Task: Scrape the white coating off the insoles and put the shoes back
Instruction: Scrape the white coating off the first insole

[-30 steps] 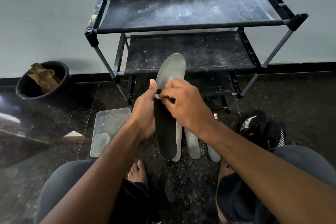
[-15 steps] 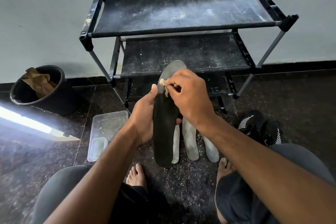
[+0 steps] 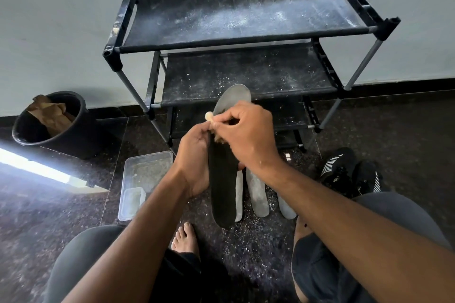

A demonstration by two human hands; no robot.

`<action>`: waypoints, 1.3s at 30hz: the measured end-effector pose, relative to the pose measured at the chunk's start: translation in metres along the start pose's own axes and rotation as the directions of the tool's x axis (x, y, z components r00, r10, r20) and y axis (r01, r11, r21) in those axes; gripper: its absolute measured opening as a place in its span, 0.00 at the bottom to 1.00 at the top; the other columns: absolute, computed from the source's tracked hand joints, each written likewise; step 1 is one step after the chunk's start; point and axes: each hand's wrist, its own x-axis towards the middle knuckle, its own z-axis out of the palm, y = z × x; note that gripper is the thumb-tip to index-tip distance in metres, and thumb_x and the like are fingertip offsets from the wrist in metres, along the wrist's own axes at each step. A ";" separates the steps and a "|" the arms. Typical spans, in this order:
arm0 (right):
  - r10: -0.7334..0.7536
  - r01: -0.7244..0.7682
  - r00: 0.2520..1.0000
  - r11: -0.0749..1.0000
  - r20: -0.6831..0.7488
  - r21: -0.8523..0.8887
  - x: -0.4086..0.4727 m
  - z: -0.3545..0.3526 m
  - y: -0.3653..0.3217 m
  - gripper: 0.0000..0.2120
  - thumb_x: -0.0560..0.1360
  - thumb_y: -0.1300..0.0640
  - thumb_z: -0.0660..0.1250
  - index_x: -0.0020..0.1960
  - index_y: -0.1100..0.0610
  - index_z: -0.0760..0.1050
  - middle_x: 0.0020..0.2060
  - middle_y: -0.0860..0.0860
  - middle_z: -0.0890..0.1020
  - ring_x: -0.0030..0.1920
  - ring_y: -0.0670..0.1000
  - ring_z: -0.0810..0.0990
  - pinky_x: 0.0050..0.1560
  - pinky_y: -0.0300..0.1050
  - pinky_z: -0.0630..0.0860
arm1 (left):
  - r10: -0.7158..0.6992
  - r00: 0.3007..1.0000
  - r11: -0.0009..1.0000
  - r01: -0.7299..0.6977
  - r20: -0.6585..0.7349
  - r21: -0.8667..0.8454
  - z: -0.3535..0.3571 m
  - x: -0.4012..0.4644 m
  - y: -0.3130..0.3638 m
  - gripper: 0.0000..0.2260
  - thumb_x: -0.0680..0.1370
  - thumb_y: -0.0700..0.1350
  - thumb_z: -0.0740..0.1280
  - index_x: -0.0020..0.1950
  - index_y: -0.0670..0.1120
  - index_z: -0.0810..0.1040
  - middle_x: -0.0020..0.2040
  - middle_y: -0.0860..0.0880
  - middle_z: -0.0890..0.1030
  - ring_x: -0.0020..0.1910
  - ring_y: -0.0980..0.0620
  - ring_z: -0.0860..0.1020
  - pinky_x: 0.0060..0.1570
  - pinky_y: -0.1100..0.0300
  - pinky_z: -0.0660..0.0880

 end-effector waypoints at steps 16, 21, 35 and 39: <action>0.110 -0.123 0.979 0.990 0.173 0.068 0.000 0.001 -0.003 0.01 0.70 0.66 0.76 0.40 0.62 0.85 0.31 0.48 0.83 0.25 0.38 0.79 0.27 0.28 0.71 | 0.064 0.995 0.996 -0.068 -0.081 -0.052 -0.005 0.004 0.003 0.18 0.83 0.44 0.55 0.40 0.43 0.79 0.35 0.44 0.73 0.35 0.50 0.73 0.37 0.56 0.75; 0.004 -0.005 0.999 1.000 0.052 0.027 0.005 -0.003 -0.002 0.02 0.71 0.64 0.76 0.43 0.62 0.85 0.37 0.49 0.82 0.34 0.34 0.79 0.31 0.23 0.70 | 0.032 0.999 0.998 -0.032 -0.007 -0.059 0.000 0.004 -0.001 0.24 0.86 0.49 0.53 0.43 0.45 0.85 0.36 0.45 0.80 0.35 0.49 0.81 0.36 0.56 0.81; -0.099 0.125 0.984 0.976 0.146 -0.179 0.010 -0.009 0.010 0.01 0.72 0.64 0.75 0.43 0.60 0.85 0.40 0.50 0.80 0.37 0.44 0.79 0.37 0.31 0.75 | -0.011 1.000 0.993 0.009 -0.011 -0.120 -0.011 0.007 -0.002 0.23 0.87 0.55 0.53 0.58 0.43 0.83 0.50 0.42 0.83 0.47 0.46 0.83 0.47 0.50 0.83; -0.100 0.163 0.949 0.967 0.299 -0.194 0.003 -0.006 0.010 0.01 0.71 0.63 0.76 0.43 0.59 0.86 0.40 0.50 0.81 0.36 0.45 0.80 0.37 0.36 0.78 | 0.023 0.998 0.994 -0.029 -0.059 -0.104 -0.018 0.008 0.000 0.24 0.86 0.57 0.55 0.58 0.46 0.87 0.55 0.42 0.82 0.55 0.45 0.77 0.65 0.47 0.71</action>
